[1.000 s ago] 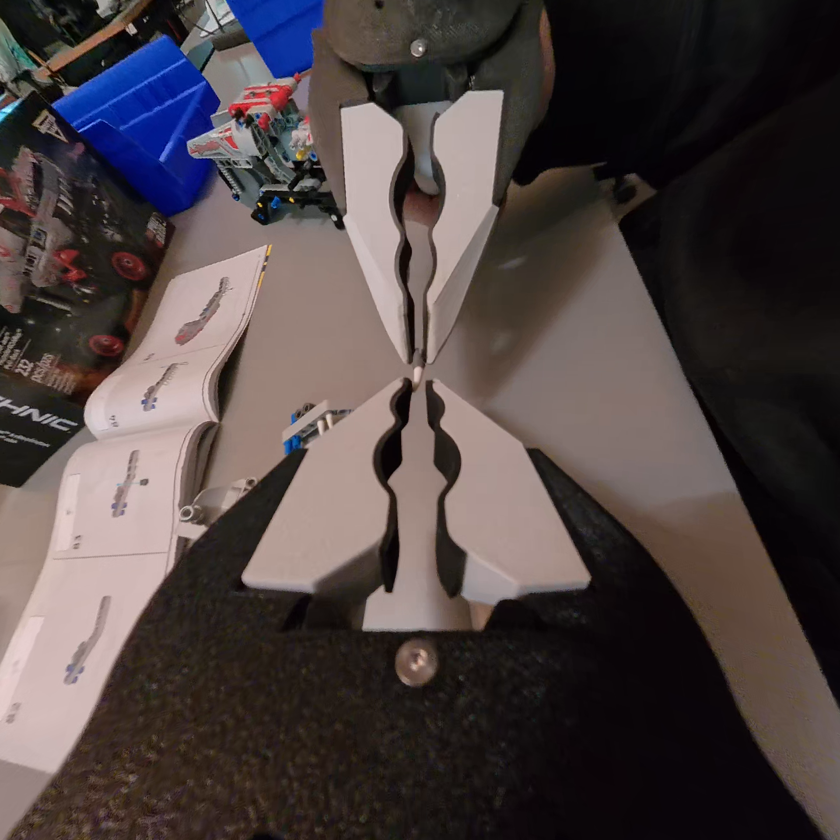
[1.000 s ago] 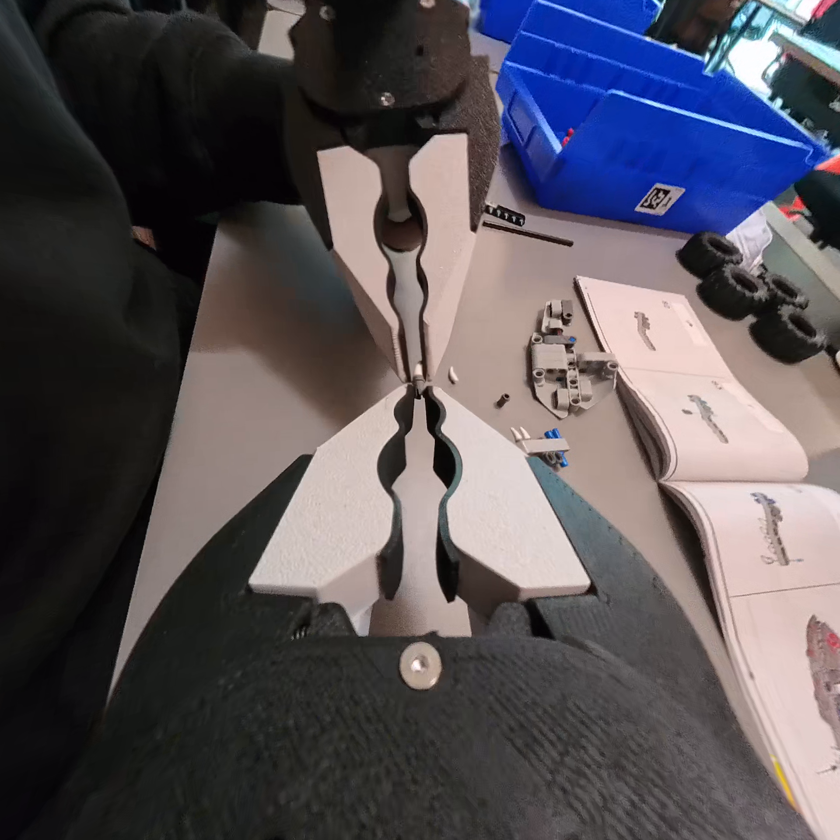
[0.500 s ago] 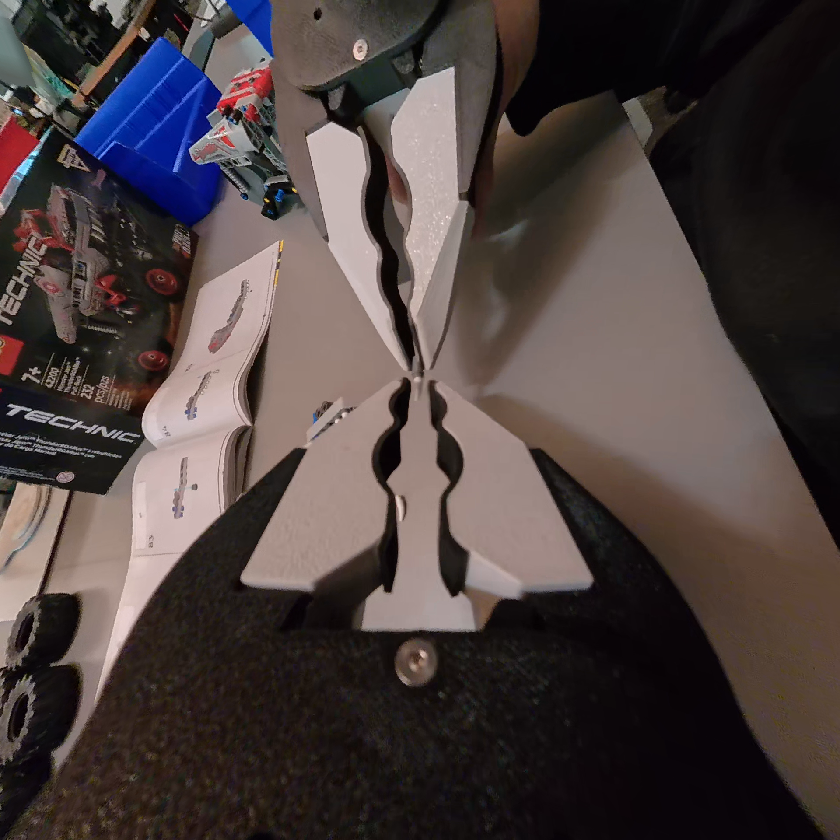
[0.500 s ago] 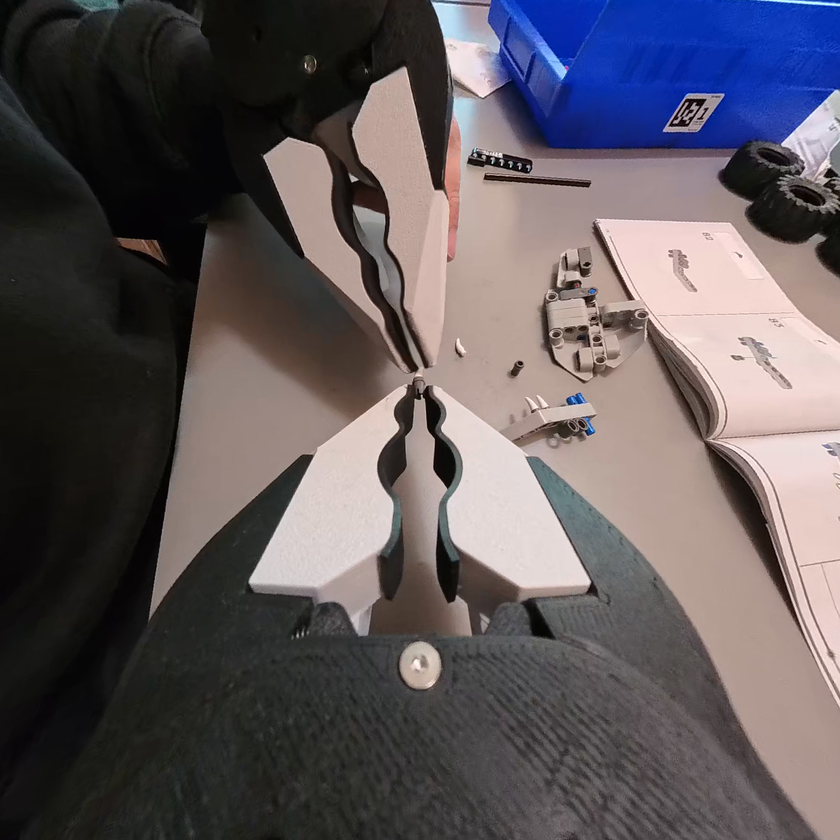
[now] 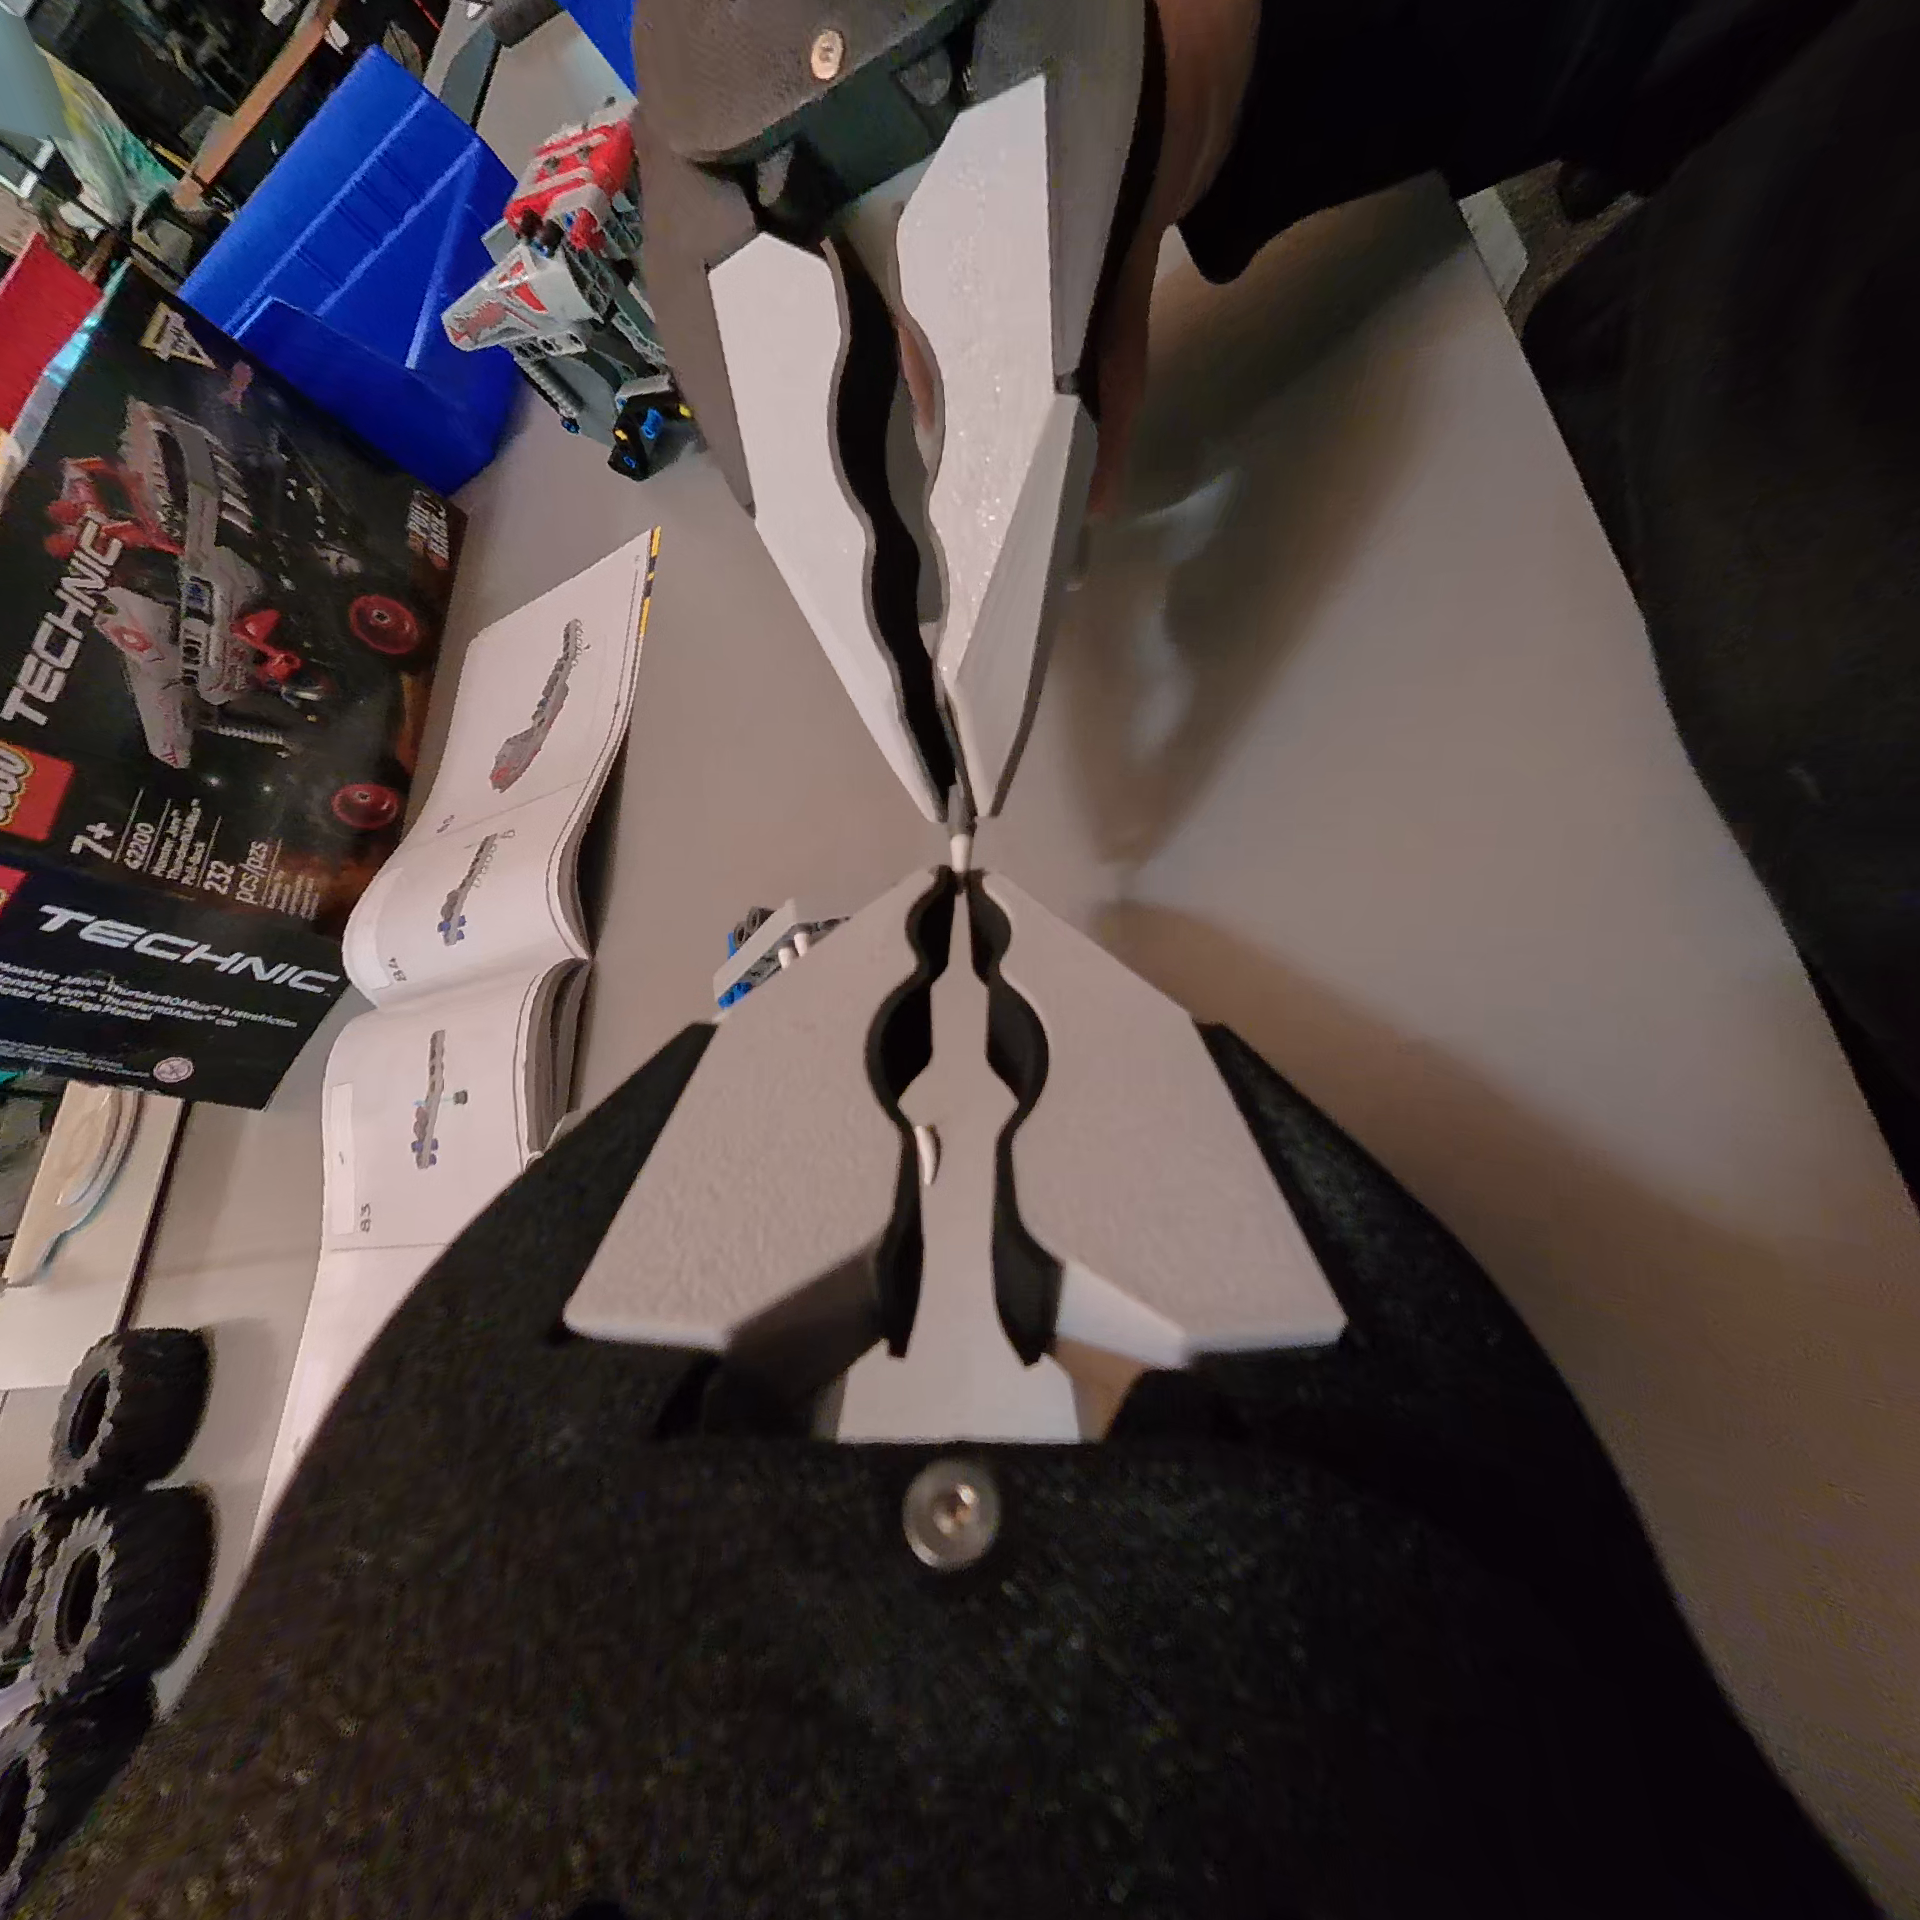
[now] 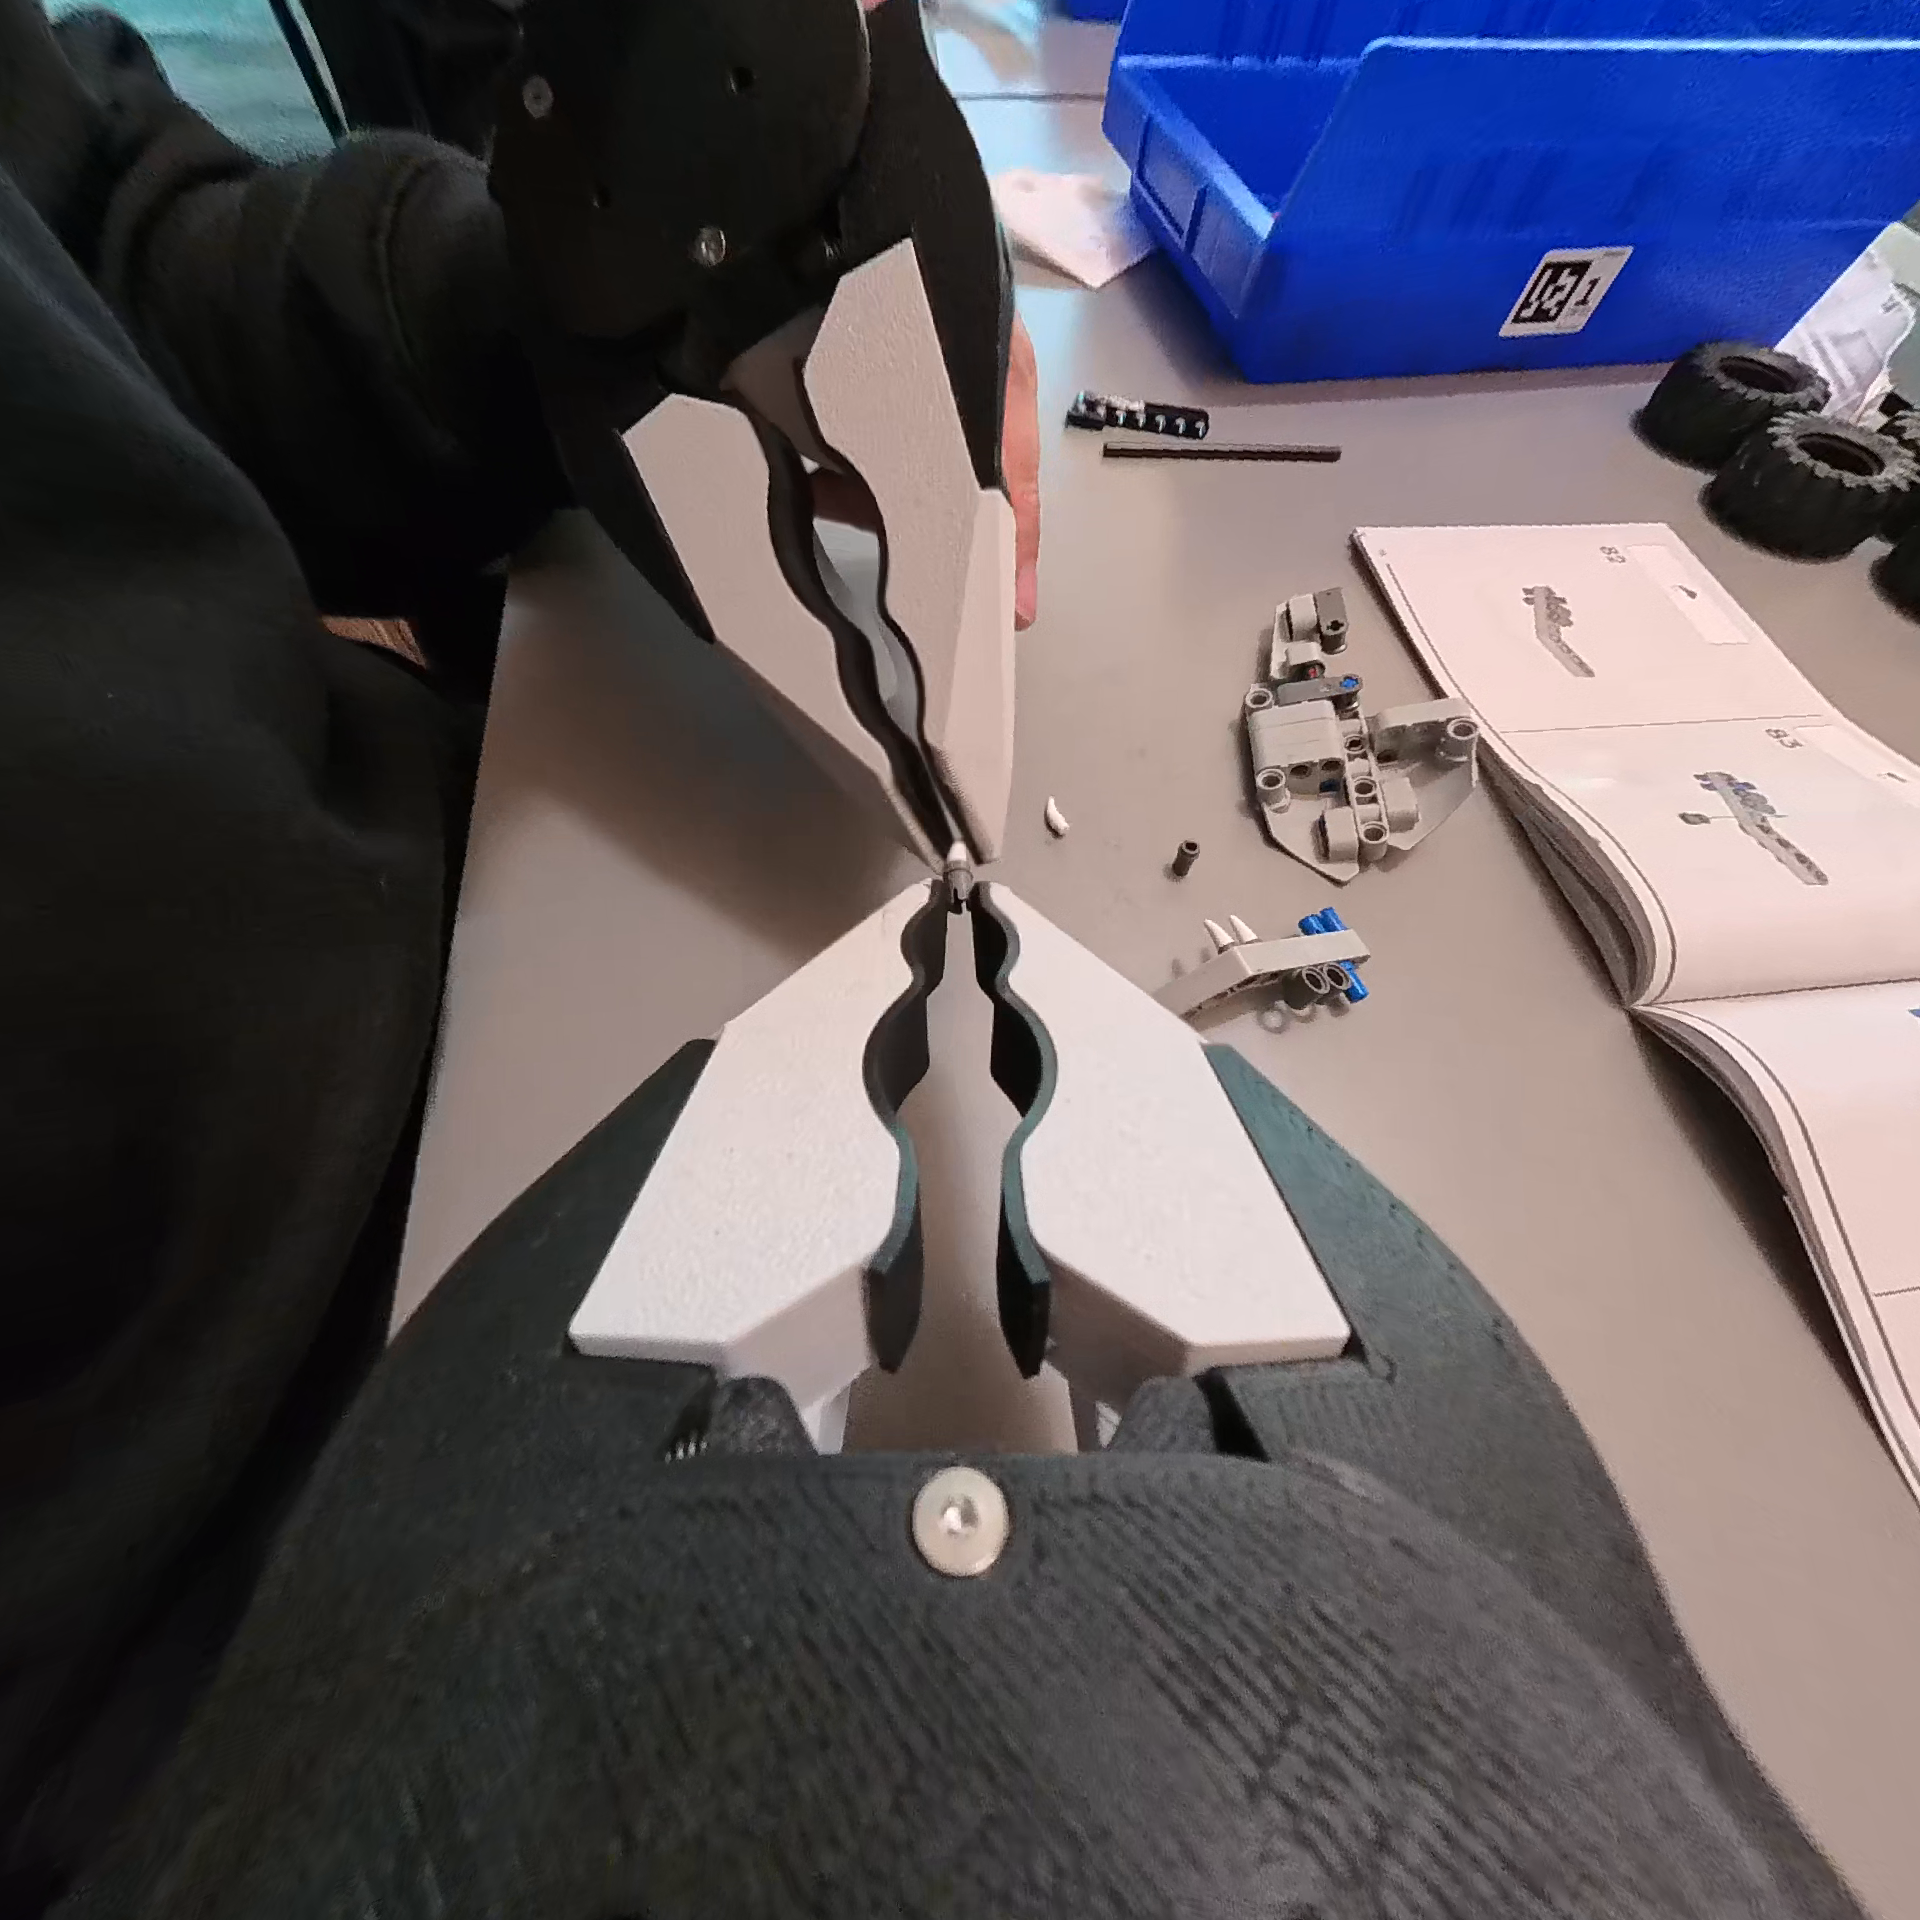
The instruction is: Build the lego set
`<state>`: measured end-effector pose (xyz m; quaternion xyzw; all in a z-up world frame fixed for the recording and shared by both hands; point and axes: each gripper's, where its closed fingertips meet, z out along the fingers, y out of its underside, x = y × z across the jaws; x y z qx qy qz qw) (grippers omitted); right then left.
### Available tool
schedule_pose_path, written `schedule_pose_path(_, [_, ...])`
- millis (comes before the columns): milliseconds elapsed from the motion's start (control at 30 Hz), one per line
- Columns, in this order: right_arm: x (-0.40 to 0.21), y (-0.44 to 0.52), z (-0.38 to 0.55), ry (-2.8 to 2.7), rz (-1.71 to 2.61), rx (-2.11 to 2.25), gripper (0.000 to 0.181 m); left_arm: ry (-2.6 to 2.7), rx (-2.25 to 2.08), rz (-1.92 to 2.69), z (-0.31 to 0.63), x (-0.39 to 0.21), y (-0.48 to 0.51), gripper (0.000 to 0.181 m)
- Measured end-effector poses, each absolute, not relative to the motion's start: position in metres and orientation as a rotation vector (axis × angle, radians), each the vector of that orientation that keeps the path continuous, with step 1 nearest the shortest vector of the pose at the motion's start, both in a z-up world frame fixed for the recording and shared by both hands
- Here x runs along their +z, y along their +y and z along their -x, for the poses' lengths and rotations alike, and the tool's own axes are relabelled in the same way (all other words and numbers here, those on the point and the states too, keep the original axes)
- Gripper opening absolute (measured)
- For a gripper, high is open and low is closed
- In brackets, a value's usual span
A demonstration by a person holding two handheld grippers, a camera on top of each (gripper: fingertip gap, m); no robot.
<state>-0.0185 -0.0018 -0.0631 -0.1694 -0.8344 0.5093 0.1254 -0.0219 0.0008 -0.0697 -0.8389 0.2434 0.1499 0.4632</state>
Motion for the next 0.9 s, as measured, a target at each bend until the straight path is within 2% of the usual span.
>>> schedule_pose_path(167, [-0.063, -0.004, 0.017, -2.422, 0.494, 1.516, 0.003, 0.614, 0.403, 2.068, 0.023, -0.069, -0.001, 0.000])
schedule_pose_path(367, [-0.074, -0.005, 0.018, -2.462, 0.444, 1.354, 0.002, 0.646, 0.448, 2.078, 0.021, -0.070, 0.003, 0.000])
schedule_pose_path(500, [-0.099, -0.005, 0.020, -2.528, 0.461, 1.185, 0.002, 0.730, 0.535, 2.201, 0.024, -0.093, 0.003, 0.000])
schedule_pose_path(633, [-0.108, -0.002, 0.019, -2.559, 0.482, 1.134, 0.003, 0.639, 0.386, 2.206, 0.022, -0.103, -0.001, 0.000])
schedule_pose_path(767, [-0.110, -0.005, 0.019, -2.581, 0.490, 1.134, 0.003, 0.600, 0.315, 2.167, 0.021, -0.094, -0.004, 0.009])
schedule_pose_path(900, [-0.110, -0.008, 0.021, -2.587, 0.493, 1.139, 0.003, 0.637, 0.299, 2.189, 0.019, -0.096, -0.005, 0.004])
